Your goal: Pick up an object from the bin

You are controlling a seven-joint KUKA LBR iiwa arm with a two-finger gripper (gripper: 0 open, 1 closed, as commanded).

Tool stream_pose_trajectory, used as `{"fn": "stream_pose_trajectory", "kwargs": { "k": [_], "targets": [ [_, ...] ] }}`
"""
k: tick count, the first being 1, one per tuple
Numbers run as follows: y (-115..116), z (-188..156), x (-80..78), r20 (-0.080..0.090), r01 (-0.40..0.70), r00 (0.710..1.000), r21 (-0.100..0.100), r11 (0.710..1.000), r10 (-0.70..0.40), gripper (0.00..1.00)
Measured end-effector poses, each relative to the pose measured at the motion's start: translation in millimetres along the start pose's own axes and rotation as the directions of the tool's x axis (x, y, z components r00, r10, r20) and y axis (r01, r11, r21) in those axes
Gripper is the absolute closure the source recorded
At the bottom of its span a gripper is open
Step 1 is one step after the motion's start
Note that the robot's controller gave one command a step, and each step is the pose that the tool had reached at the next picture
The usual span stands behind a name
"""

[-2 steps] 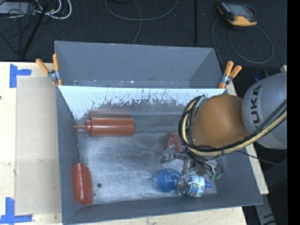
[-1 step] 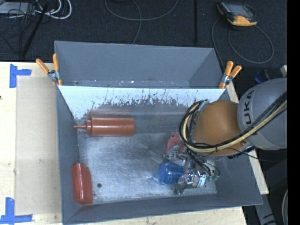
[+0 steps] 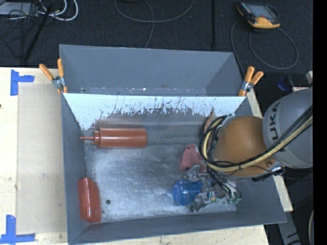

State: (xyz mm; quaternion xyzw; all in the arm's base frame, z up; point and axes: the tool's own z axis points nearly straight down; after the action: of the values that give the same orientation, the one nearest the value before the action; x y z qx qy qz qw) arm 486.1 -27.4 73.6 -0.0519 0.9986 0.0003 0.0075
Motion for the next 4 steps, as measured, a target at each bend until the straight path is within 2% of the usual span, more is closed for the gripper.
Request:
{"fn": "stream_pose_trajectory", "kwargs": {
  "k": [1,2,3,4],
  "targets": [
    [0,0,0.0,0.000,0.000,1.000,0.000,1.000,0.000,1.00],
    [0,-3,1.6,-0.007,0.000,1.000,-0.001,1.000,0.000,1.00],
    [1,-22,4.6,-0.023,0.000,1.000,-0.002,1.000,0.000,1.00],
    [1,-44,3.4,-0.020,0.001,1.000,-0.001,1.000,-0.001,1.00]
  ]
}}
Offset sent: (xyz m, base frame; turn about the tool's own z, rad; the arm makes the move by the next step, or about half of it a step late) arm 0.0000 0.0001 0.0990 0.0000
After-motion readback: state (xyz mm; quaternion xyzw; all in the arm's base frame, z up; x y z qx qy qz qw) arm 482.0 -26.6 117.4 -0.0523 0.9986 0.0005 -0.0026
